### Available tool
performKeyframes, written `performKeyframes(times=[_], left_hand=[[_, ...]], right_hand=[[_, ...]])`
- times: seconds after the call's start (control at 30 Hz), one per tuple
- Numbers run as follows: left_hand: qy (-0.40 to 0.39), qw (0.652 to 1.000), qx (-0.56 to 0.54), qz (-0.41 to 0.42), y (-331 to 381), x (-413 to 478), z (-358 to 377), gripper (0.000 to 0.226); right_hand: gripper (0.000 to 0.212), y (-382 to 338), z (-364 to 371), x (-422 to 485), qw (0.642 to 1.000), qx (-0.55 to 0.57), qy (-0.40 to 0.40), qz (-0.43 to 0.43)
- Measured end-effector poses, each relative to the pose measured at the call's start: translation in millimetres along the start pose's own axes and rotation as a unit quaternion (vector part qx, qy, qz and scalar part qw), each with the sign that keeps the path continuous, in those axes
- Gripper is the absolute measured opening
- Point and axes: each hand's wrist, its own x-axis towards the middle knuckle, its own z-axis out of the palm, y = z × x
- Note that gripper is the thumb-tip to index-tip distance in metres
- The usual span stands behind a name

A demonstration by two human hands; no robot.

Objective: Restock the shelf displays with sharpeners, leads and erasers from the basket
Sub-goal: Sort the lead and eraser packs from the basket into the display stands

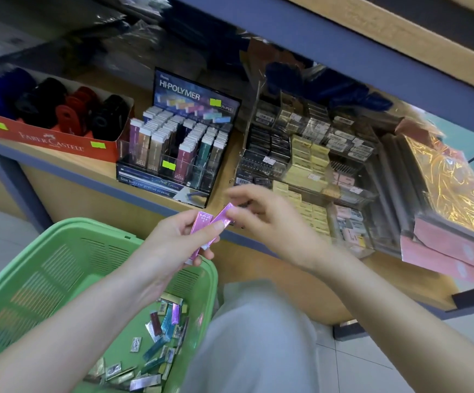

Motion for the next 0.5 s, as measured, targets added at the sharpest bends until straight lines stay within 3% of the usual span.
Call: performKeyframes(times=[0.1,0.23,0.33,0.5], left_hand=[[0.0,1.0,0.02,0.017,2,-5,-9,0.014],[0.036,0.999,0.004,-0.003,6,-10,-29,0.02],[0.069,0.996,0.047,0.028,9,-15,-46,0.031],[0.078,0.988,0.098,0.089,7,-17,-75,0.015]], right_hand=[[0.013,-12,7,0,0.999,0.043,-0.017,0.002],[0.015,-24,10,4,0.99,0.132,0.04,0.024],[0.015,-30,6,13,0.986,0.114,0.118,0.025],[0.008,-37,-1,39,0.979,0.067,0.192,0.022]])
